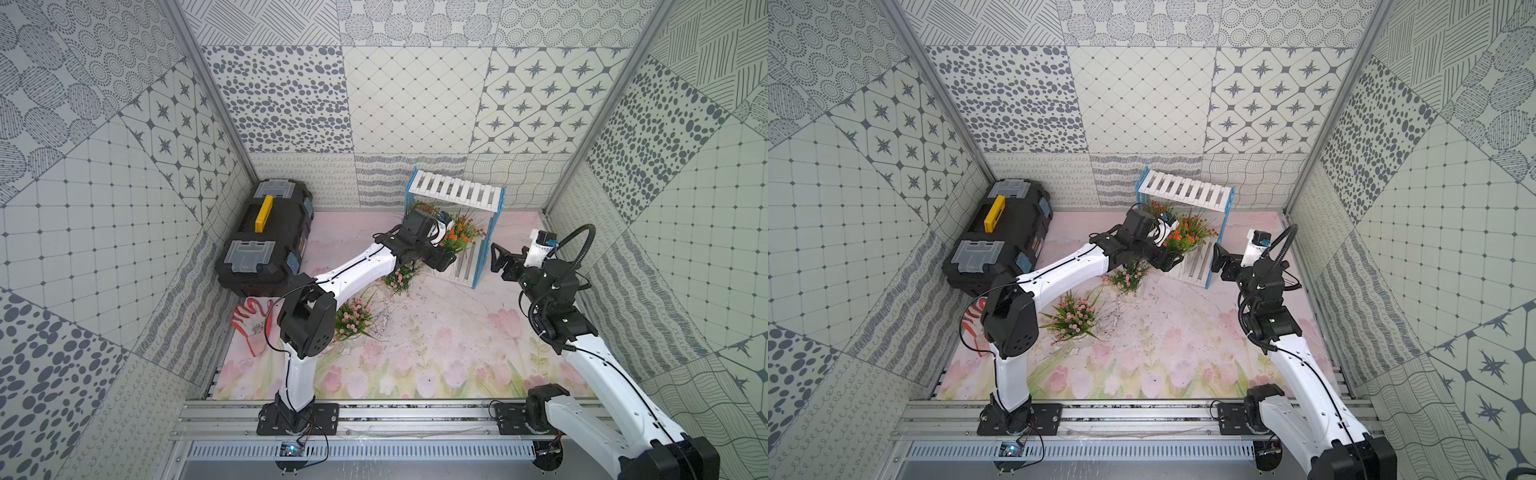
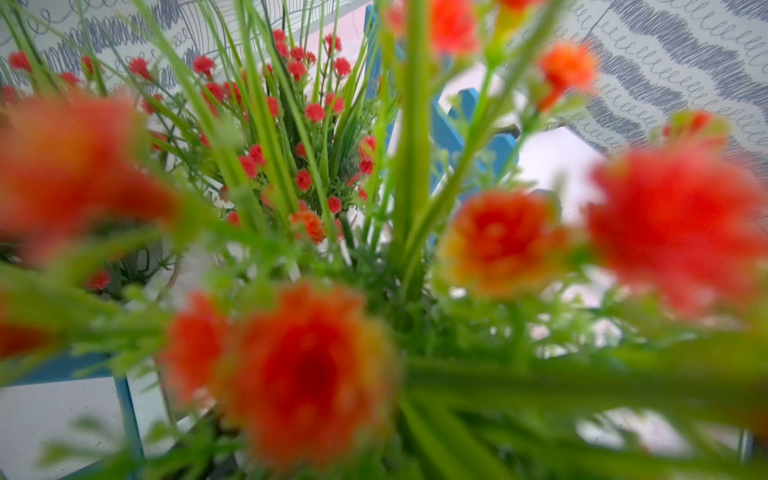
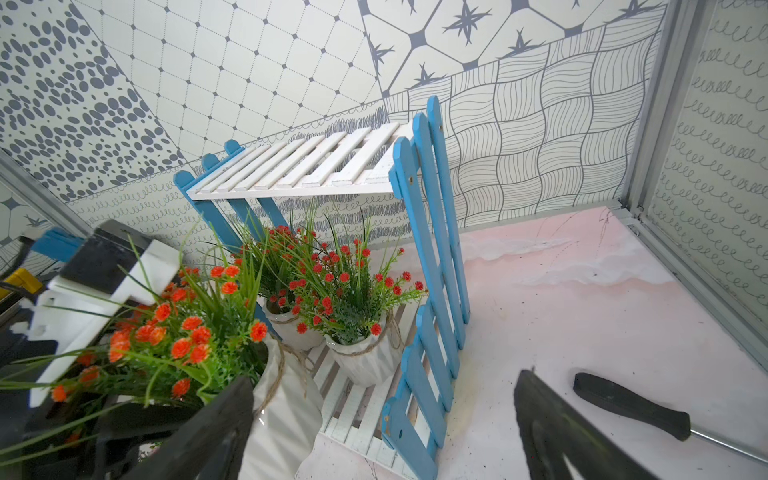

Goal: Place the baby's breath potted plants on the rack by color
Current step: Place the baby's breath potted plant on the rack.

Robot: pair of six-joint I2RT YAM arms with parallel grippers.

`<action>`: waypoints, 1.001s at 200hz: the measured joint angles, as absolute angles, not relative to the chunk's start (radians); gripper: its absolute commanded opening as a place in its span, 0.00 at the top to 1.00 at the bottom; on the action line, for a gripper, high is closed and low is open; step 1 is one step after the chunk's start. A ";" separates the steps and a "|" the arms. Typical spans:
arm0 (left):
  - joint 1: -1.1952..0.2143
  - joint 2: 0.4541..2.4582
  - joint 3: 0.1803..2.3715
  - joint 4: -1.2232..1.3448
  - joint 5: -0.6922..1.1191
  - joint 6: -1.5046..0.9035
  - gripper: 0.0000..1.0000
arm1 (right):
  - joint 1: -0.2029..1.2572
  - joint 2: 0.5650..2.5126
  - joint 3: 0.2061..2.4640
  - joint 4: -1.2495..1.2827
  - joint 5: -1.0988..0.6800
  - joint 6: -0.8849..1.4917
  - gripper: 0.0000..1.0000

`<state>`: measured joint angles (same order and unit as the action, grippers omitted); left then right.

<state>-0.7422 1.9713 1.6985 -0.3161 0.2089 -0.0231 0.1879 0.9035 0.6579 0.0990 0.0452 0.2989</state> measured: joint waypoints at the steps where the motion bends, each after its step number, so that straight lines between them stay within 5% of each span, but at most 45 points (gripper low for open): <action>1: -0.743 1.972 1.698 -0.315 0.208 -0.023 0.38 | 0.188 0.904 0.658 0.099 0.046 0.299 0.02; 200: -0.746 2.138 1.655 -0.116 -0.082 -0.086 0.37 | 0.187 0.904 0.635 0.100 0.006 0.304 0.02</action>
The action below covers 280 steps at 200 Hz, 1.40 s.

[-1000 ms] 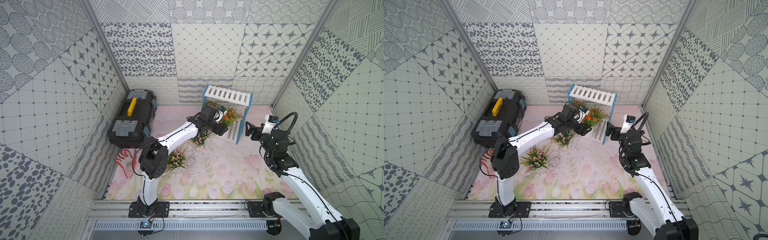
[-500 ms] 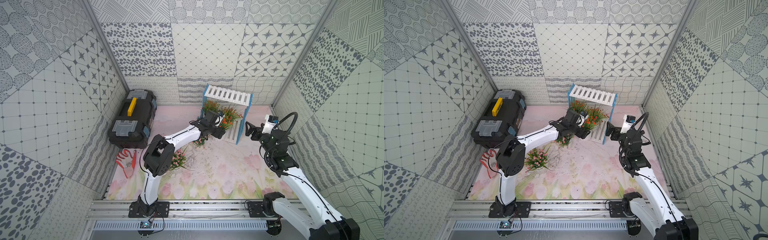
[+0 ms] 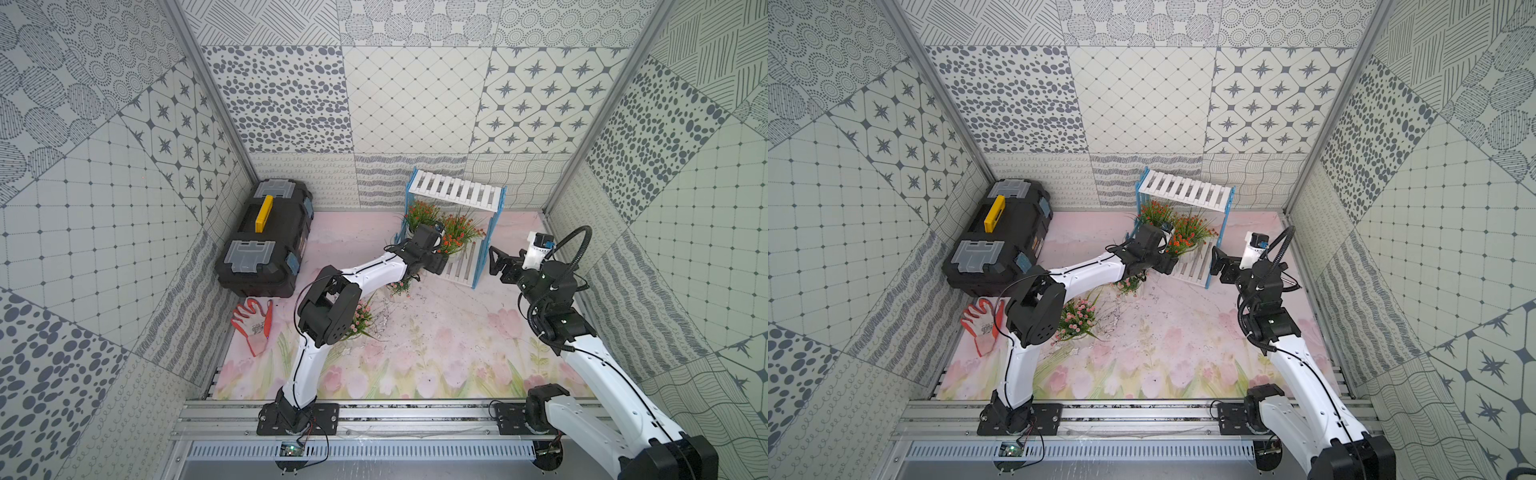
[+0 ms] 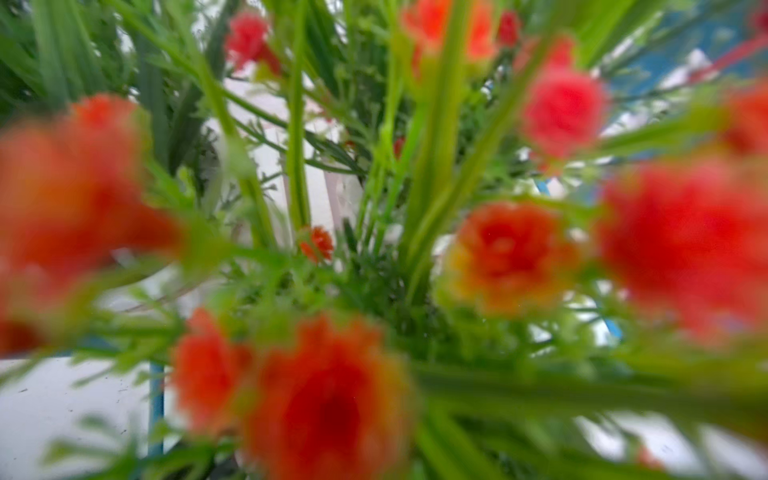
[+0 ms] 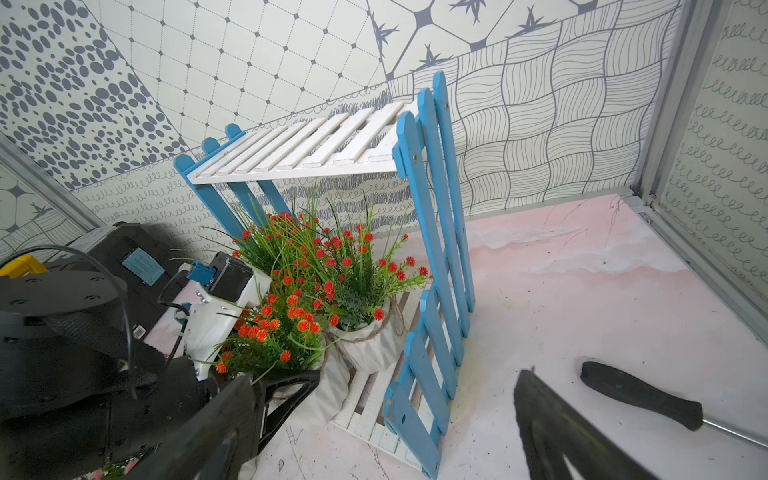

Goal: Place the baby's breath potted plants on the rack by color
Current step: Place the baby's breath potted plant on the rack.

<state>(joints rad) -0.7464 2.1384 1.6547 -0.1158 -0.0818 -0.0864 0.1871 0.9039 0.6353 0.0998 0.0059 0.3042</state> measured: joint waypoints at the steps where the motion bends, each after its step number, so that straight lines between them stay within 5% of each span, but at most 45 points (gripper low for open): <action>1: -0.746 2.139 1.655 -0.115 -0.084 -0.087 0.37 | 0.187 0.904 0.635 0.100 0.006 0.304 0.02; 280: -0.746 2.221 1.747 -0.087 -0.085 -0.138 0.36 | 0.187 0.925 0.625 0.096 -0.037 0.304 0.02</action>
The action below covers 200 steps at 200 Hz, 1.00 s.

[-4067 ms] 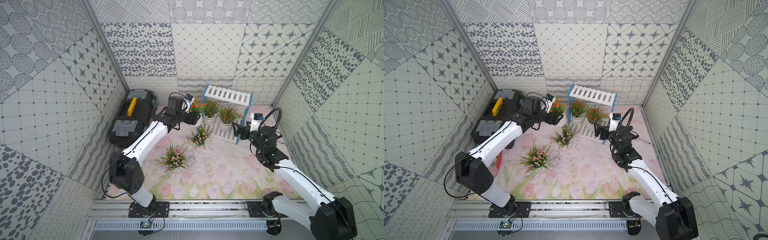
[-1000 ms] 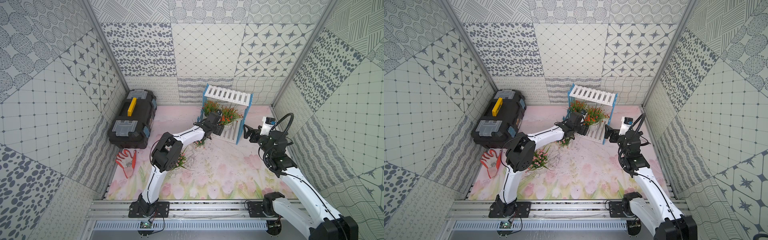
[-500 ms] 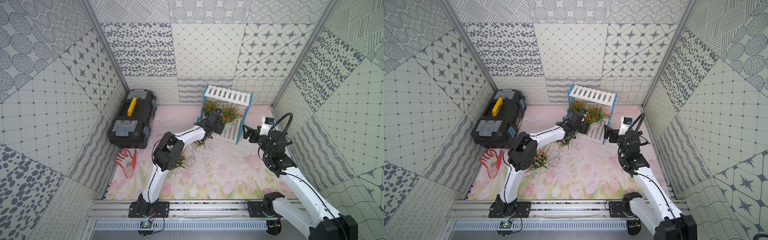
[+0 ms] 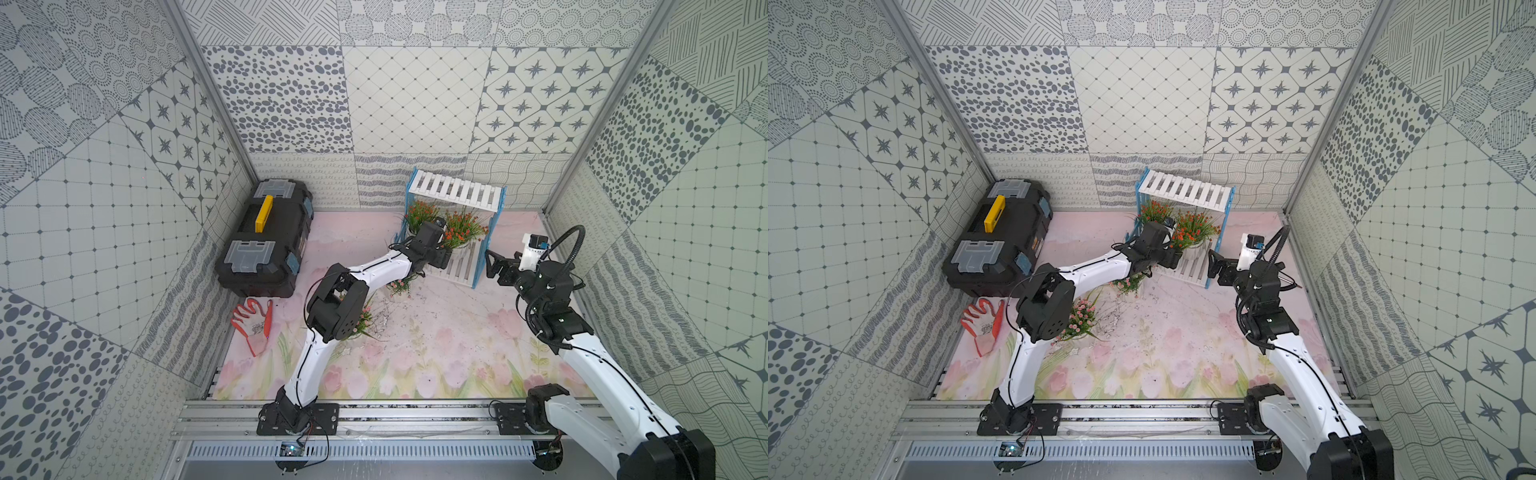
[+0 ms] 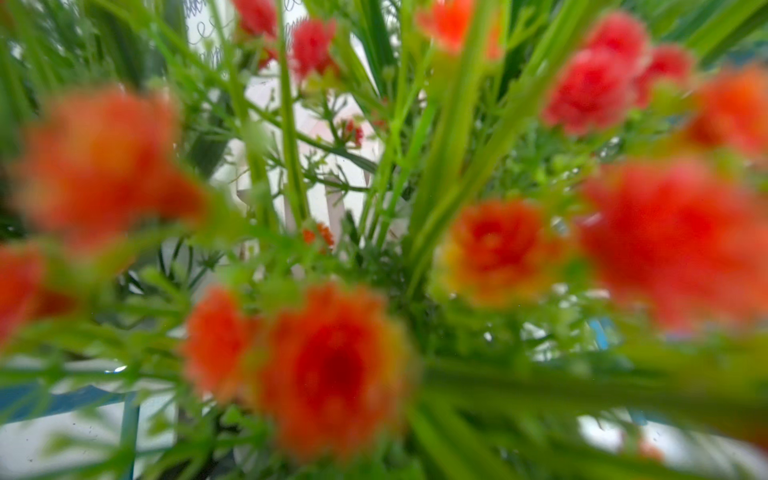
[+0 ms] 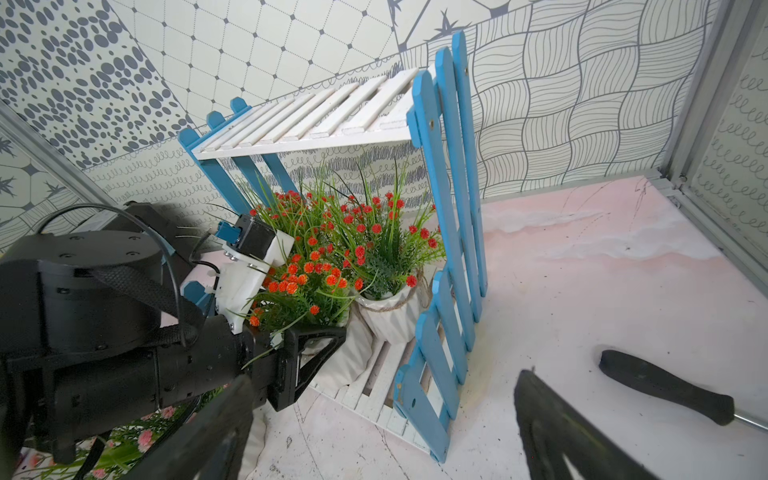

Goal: Place the baby's breath potted plants on the rack by color
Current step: Place the baby's breath potted plant on the rack.

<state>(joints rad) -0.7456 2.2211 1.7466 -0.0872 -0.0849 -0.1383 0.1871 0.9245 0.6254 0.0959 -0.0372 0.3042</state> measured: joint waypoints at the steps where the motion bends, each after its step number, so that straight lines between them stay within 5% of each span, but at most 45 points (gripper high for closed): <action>1: -0.746 2.221 1.746 -0.086 -0.085 -0.138 0.36 | 0.187 0.925 0.625 0.096 -0.037 0.304 0.02; 31: -0.746 2.210 1.716 -0.059 -0.085 -0.139 0.33 | 0.187 0.925 0.625 0.096 -0.037 0.304 0.02; 64: -0.746 2.199 1.695 -0.041 -0.084 -0.142 0.13 | 0.187 0.928 0.625 0.096 -0.038 0.304 0.02; 119: -0.746 2.182 1.721 -0.076 -0.065 -0.146 0.02 | 0.187 0.936 0.625 0.083 -0.045 0.304 0.02; 200: -0.746 2.090 1.774 -0.234 -0.023 -0.145 0.02 | 0.187 0.936 0.625 0.055 -0.076 0.303 0.02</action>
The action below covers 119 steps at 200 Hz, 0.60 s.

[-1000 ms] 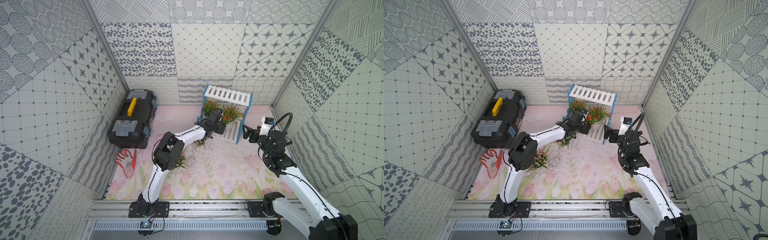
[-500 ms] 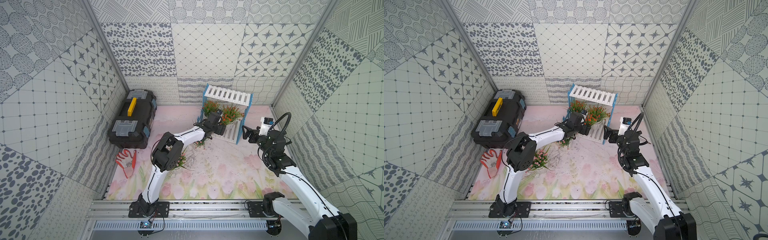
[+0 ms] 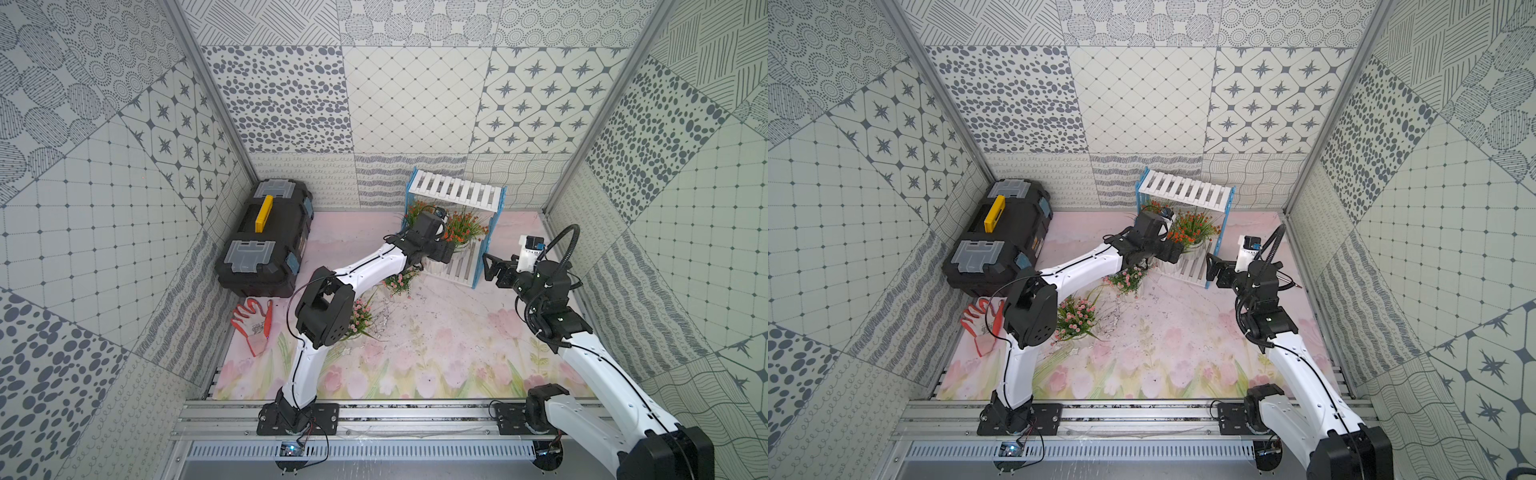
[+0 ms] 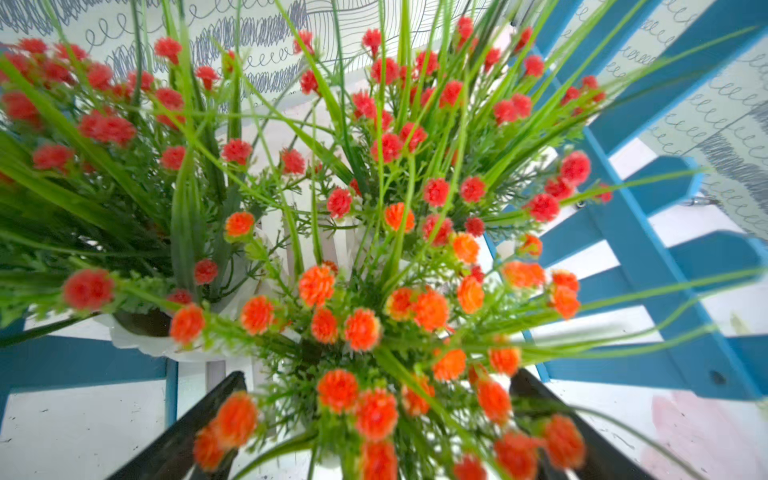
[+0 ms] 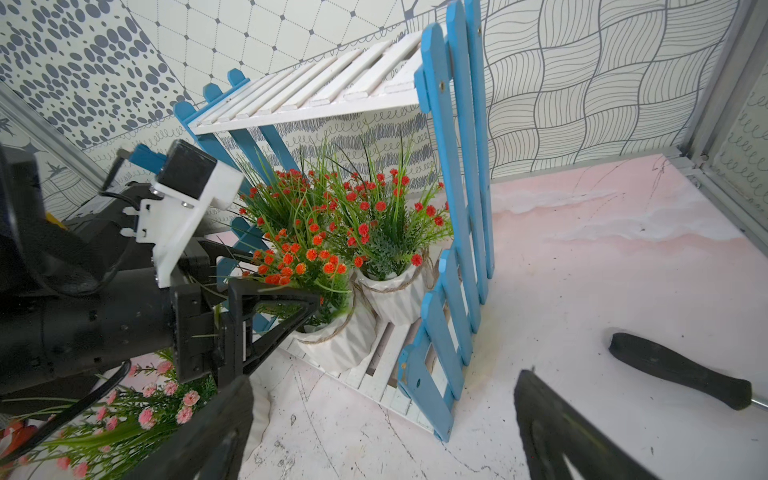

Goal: Place the baby's breath potted plants on the rack by color
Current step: Place the baby's breath potted plant on the rack, then pick up the baby's breath potted plant from the center of the board.

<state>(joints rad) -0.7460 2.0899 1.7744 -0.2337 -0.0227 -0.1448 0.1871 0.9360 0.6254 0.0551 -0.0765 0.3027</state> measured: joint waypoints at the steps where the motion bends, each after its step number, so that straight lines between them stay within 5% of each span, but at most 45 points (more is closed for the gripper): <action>1: -0.746 2.086 1.773 -0.236 -0.021 -0.145 0.02 | 0.187 0.936 0.625 0.054 -0.078 0.303 0.02; 68: -0.714 1.740 1.550 -0.252 0.114 -0.163 0.02 | 0.355 0.995 0.682 0.025 -0.108 0.241 0.02; 119: -0.528 1.535 1.499 -0.263 0.176 -0.270 0.02 | 0.567 1.044 0.664 0.070 -0.149 0.211 0.02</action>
